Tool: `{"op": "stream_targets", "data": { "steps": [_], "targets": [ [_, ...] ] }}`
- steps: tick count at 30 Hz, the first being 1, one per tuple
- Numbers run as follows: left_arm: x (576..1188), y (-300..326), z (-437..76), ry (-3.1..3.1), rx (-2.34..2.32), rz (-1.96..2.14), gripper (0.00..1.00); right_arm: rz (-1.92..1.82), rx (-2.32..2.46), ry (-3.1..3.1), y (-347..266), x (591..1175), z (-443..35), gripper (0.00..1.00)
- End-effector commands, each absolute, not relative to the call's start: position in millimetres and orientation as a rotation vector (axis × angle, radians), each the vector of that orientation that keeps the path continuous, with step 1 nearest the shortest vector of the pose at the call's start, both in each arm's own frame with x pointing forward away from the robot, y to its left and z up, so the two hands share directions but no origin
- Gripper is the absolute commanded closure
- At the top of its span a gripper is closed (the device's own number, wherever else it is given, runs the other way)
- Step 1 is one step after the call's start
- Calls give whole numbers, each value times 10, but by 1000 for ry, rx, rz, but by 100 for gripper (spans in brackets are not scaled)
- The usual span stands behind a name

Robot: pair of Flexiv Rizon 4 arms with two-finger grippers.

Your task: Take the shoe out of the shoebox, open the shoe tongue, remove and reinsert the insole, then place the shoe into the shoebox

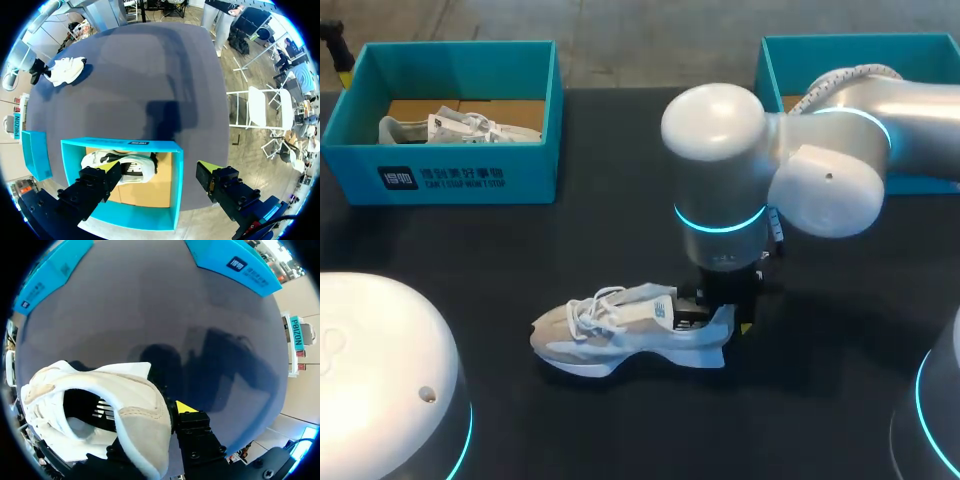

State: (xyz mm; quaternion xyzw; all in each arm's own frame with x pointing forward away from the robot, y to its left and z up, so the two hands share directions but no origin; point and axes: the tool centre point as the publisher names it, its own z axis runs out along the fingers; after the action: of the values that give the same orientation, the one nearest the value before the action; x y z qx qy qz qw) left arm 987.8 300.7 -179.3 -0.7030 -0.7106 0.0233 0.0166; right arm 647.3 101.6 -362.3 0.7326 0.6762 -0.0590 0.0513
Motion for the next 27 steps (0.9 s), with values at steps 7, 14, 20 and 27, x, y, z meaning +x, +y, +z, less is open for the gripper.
{"op": "stream_targets", "data": {
  "steps": [7,14,20,27],
  "targets": [
    [9876,3013,-1788,-2207,-2186,71,0,-176,2244,2048,954,6454,-3779,100],
    [9876,3013,-1788,-2207,-2186,71,0,-171,2253,2048,899,6469,-3865,100],
    [9876,3013,-1788,-2207,-2186,71,0,-178,2264,2056,890,6489,-3935,100],
    [9876,3013,-1788,-2207,-2186,71,0,-174,2273,2076,886,6491,-3986,80]
  ]
}}
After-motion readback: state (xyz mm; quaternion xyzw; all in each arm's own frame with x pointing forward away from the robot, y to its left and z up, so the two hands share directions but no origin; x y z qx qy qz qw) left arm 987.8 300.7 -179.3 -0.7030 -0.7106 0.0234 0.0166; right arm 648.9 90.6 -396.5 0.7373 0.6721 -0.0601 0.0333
